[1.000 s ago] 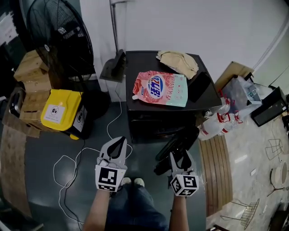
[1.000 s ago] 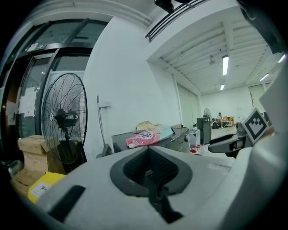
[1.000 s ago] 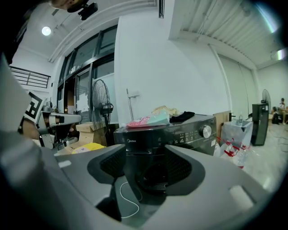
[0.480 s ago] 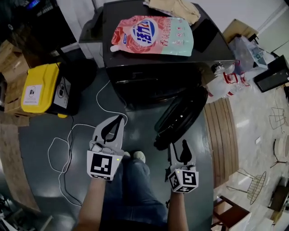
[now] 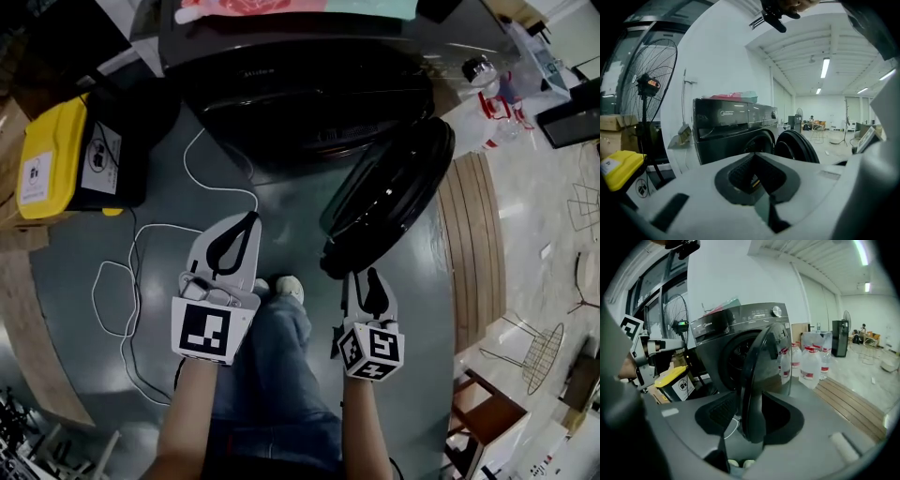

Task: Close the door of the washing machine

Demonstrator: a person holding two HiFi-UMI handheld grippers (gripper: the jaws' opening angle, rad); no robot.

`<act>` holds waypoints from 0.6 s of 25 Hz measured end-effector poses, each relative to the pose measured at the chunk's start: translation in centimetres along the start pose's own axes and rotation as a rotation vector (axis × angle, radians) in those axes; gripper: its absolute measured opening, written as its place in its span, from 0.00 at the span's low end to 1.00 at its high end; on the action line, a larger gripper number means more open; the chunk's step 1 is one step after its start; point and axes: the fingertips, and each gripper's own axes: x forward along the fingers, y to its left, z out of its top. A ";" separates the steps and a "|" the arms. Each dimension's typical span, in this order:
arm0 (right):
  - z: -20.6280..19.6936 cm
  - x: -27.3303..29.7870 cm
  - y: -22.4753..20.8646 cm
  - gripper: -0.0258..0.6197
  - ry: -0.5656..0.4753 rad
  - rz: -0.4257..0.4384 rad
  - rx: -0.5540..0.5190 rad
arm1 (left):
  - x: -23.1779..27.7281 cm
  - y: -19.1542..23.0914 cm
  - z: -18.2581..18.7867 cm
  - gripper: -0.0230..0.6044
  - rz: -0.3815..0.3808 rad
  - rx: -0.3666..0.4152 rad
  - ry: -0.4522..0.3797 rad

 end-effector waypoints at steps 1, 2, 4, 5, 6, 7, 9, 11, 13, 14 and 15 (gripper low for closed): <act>-0.2 0.2 -0.1 0.31 0.008 -0.003 0.009 | 0.0 -0.2 -0.1 0.05 0.000 -0.004 0.002; -0.5 0.4 -0.2 0.31 0.016 -0.006 0.017 | -0.1 -0.3 -0.2 0.05 0.001 -0.007 0.003; -0.7 0.6 -0.3 0.30 0.027 -0.017 0.032 | -0.2 -0.4 -0.2 0.05 0.003 -0.009 0.004; -0.7 0.8 -0.4 0.29 0.029 -0.027 0.041 | -0.2 -0.4 -0.2 0.05 0.005 -0.009 0.005; -0.7 0.9 -0.4 0.27 0.031 -0.040 0.049 | -0.2 -0.3 -0.1 0.05 0.008 -0.011 0.007; -0.7 1.1 -0.5 0.26 0.033 -0.054 0.054 | -0.2 -0.2 -0.1 0.05 0.011 -0.014 0.008; -0.7 1.2 -0.5 0.24 0.038 -0.081 0.055 | -0.2 0.1 0.0 0.05 0.018 -0.018 0.012; -0.8 1.2 -0.4 0.23 0.043 -0.097 0.051 | -0.3 0.4 0.1 0.05 0.027 -0.020 0.016; -0.8 1.2 -0.3 0.23 0.046 -0.108 0.056 | -0.3 0.7 0.2 0.05 0.034 -0.019 0.022; -0.8 1.2 -0.3 0.23 0.047 -0.113 0.061 | -0.2 0.9 0.3 0.05 0.039 -0.018 0.025; -0.8 1.3 -0.3 0.23 0.050 -0.119 0.065 | -0.2 1.0 0.5 0.05 0.044 -0.018 0.028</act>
